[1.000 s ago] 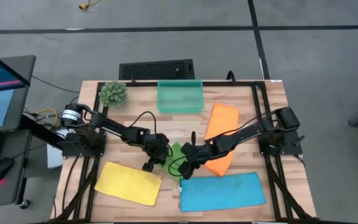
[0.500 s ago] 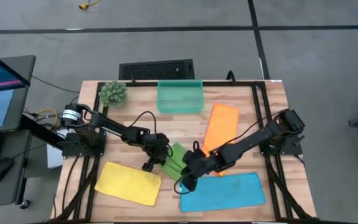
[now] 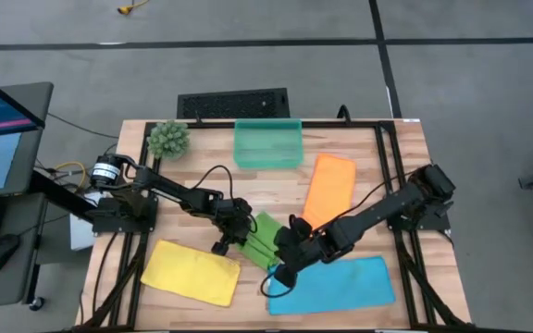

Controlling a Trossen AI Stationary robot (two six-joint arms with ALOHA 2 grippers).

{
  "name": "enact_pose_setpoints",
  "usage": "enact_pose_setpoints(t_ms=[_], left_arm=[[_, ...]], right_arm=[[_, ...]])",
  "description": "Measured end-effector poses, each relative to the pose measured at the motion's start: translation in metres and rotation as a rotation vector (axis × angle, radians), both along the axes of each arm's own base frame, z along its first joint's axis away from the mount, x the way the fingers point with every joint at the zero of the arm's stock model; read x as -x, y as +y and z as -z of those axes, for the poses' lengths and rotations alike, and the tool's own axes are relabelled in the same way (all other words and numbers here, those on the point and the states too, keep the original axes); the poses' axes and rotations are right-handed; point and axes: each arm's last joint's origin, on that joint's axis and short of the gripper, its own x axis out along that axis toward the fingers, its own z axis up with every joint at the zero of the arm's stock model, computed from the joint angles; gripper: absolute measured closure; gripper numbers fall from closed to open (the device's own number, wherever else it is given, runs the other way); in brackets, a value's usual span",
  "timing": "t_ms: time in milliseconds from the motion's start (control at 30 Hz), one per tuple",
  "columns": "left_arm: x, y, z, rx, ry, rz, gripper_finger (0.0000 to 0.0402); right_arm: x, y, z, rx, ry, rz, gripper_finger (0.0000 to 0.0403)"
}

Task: Roll microfiber towels into tight, uniform cylinder then place into a basket
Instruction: Roll the green towel

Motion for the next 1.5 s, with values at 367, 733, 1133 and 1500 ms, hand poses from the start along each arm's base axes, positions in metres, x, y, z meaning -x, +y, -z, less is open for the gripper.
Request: enact_pose_setpoints(t_ms=[367,733,1133,1500], left_arm=[[0.0,0.001,0.0,0.047,0.066,-0.188,0.035],[-0.001,0.004,0.001,0.17,0.167,-0.503,0.035],[0.0,0.004,0.001,0.233,0.213,-0.546,0.035],[0.0,0.004,0.001,0.22,0.203,-0.498,0.035]], right_arm=[[-0.014,-0.044,0.01,-0.076,0.073,0.037,0.0287],[-0.02,-0.035,0.014,0.05,0.02,-0.209,0.0176],[-0.045,-0.011,0.063,-0.019,0.059,-0.231,0.0173],[-0.05,-0.008,0.043,-0.048,0.125,-0.194,0.0173]])
